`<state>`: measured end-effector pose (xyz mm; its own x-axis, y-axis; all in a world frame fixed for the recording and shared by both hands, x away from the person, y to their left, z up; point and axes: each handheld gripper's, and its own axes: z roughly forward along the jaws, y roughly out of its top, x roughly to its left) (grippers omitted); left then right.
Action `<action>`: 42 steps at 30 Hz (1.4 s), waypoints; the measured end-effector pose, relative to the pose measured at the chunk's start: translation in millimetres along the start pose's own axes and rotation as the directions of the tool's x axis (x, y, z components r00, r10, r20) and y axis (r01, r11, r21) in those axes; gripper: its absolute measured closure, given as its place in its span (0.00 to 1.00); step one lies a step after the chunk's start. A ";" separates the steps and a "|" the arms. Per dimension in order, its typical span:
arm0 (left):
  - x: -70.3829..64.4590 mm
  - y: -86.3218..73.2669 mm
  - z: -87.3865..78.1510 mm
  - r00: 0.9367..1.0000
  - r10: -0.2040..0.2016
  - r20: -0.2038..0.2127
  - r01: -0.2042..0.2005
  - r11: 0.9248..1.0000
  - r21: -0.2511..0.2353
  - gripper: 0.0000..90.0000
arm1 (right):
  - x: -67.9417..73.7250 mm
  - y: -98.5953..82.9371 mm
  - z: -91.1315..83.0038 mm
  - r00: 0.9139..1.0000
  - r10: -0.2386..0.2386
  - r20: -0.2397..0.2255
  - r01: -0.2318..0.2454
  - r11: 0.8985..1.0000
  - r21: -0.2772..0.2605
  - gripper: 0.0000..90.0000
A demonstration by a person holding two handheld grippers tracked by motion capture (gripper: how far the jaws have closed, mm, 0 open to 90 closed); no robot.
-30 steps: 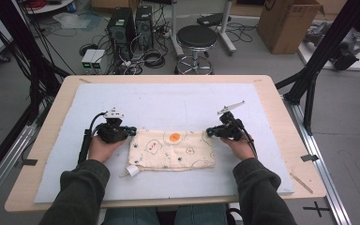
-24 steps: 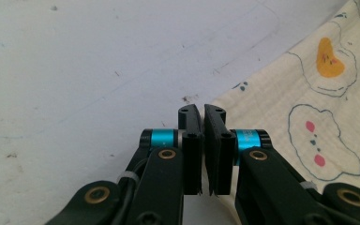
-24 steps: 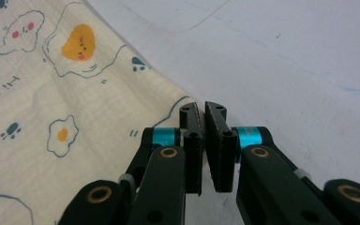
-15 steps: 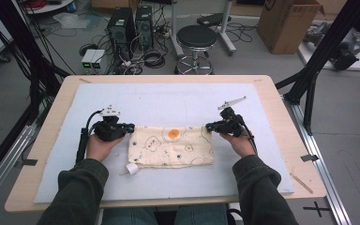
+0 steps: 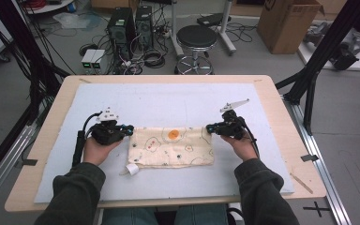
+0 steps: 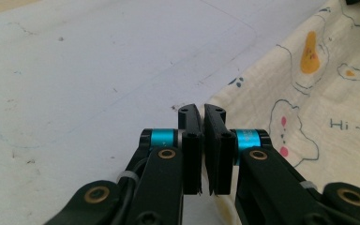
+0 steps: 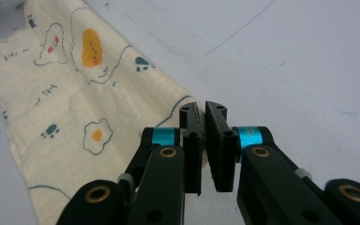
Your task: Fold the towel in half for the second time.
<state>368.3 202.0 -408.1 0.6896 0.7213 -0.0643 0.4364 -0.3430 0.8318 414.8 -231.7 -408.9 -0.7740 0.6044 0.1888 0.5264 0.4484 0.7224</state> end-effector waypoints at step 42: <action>-41.1 -26.6 -34.7 0.990 0.140 0.037 -0.139 0.990 -0.023 0.94 | 41.0 -28.5 -27.0 0.994 -0.097 -0.053 0.094 0.994 -0.047 0.94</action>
<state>308.3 202.4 -408.4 0.7649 0.6434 0.0318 0.3230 -0.4258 0.8452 358.5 -237.4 -403.8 -0.8389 0.5223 0.1531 0.4339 0.4719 0.7675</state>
